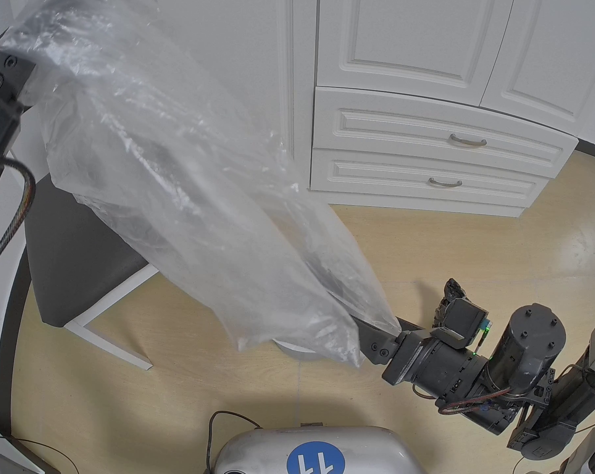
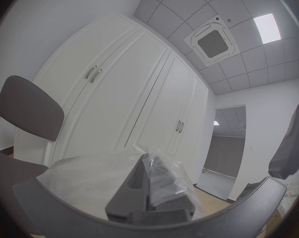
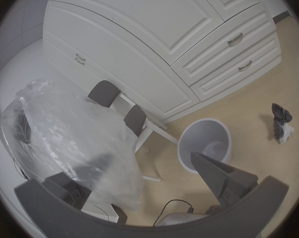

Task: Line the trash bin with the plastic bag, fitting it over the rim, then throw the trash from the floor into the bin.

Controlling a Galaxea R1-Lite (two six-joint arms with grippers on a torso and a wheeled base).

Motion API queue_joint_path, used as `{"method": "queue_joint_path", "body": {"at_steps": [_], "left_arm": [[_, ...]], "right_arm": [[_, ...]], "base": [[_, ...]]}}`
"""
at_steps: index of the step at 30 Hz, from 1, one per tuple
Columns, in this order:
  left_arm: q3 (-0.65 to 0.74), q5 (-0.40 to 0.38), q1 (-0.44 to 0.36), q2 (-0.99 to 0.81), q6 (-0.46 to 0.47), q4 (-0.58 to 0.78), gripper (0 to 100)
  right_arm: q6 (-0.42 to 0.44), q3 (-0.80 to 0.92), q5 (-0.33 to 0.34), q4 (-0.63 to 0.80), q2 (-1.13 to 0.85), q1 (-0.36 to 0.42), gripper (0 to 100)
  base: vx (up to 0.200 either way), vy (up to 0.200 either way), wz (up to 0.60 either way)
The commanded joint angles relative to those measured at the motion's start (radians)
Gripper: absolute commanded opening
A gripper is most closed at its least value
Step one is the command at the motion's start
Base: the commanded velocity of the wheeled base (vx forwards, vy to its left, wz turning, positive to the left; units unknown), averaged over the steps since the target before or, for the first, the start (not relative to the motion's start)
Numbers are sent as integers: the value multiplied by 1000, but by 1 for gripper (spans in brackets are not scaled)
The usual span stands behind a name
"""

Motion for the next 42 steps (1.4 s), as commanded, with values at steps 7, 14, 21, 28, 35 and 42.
{"method": "queue_joint_path", "body": {"at_steps": [7, 14, 21, 28, 35, 42], "left_arm": [[11, 1, -11, 2, 7, 0, 0], [11, 1, -11, 2, 7, 0, 0], [11, 1, -11, 7, 8, 0, 0], [12, -1, -11, 9, 8, 0, 0], [31, -1, -11, 22, 8, 0, 0], [84, -1, -11, 55, 53, 14, 0]], "right_arm": [[-23, 0, -4, -17, -9, 3, 100], [-23, 0, -4, -17, -11, 3, 100], [-17, 0, -4, -17, -17, 6, 0], [-12, -3, -4, -17, -34, 4, 0], [-23, -6, -4, -17, -38, 4, 0], [-52, -14, -40, -17, -37, 4, 0]], "base": [[0, 0, 0], [0, 0, 0], [0, 0, 0], [0, 0, 0], [0, 0, 0], [0, 0, 0]]}}
